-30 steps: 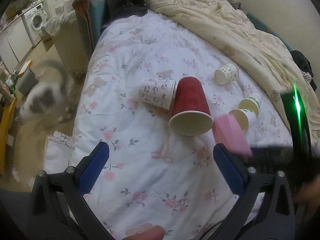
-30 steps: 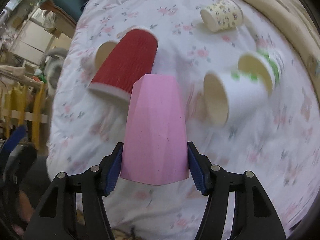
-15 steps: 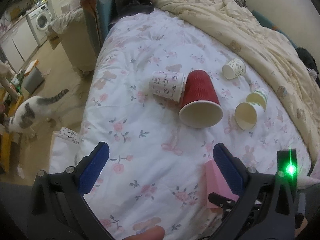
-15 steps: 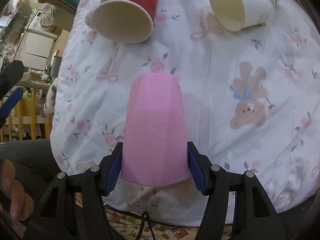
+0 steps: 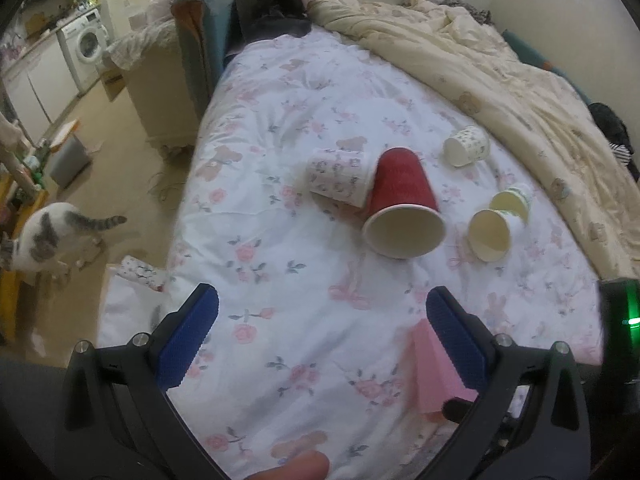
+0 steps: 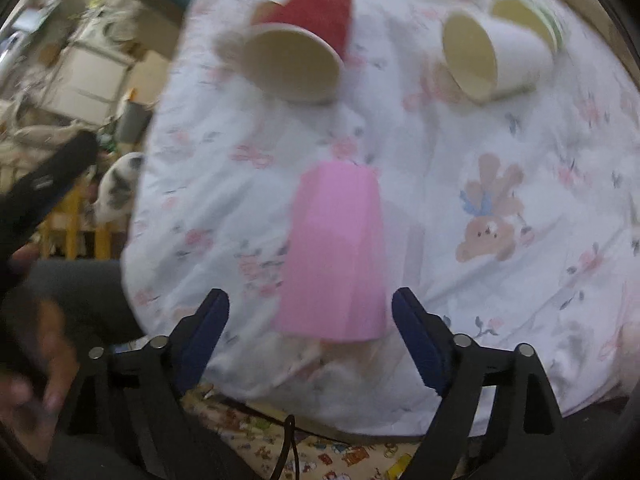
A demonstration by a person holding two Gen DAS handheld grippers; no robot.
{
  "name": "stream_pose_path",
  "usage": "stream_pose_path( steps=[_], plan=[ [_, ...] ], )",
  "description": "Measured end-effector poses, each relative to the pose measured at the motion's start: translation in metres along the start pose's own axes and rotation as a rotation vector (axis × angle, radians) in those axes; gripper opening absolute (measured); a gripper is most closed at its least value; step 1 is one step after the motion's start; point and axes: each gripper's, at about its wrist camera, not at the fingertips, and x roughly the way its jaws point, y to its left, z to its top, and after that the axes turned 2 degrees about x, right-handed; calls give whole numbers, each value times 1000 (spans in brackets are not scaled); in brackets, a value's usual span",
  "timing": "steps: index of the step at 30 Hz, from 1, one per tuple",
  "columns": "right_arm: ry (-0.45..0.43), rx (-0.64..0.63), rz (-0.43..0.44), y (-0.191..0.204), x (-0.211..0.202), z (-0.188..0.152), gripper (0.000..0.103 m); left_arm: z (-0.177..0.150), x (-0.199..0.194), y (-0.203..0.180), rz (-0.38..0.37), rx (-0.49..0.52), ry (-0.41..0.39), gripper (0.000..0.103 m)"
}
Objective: Flip cup upside down
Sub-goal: 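Lift the pink cup with the right tool toward the left tool, then close the left tool on the pink cup while the right tool opens and releases it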
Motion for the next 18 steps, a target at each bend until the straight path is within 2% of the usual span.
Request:
stream_pose_path(
  steps=[5,9,13,18],
  plan=[
    [-149,-77,-23,-2,-48,-4,88,-3,0,-10,-2,26,1,102],
    [-265,-59,-62,-23,-74,-8,89,-5,1,-14,-6,40,-4,103],
    [-321,-5,-56,-44,-77,-8,88,-9,4,-18,-1,49,3,103],
    [-365,76,-49,-62,-77,-13,88,-15,11,-31,13,112,39,102]
  ],
)
